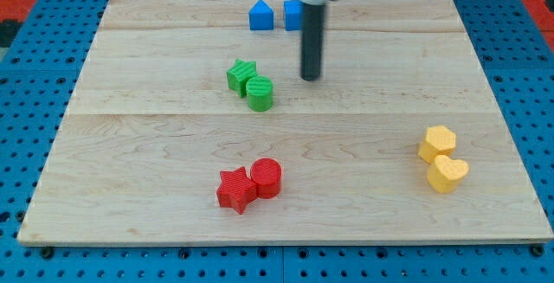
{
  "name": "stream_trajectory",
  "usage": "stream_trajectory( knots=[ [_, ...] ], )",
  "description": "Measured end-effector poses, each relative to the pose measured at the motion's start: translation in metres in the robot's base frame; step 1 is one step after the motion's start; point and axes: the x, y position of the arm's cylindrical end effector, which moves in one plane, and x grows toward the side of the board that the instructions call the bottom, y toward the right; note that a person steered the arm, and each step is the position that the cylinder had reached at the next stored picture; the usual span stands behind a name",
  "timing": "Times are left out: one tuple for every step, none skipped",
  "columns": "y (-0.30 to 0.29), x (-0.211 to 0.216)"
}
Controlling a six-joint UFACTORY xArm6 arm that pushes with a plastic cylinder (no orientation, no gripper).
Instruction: Push the green circle diagonal to the green star
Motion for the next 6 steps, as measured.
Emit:
stream_trajectory(
  knots=[
    [-0.051, 0.027],
    [-0.114, 0.023],
    [-0.143, 0.012],
    [-0.173, 0.033],
    [-0.206, 0.029],
    [-0.234, -0.05]
  ],
)
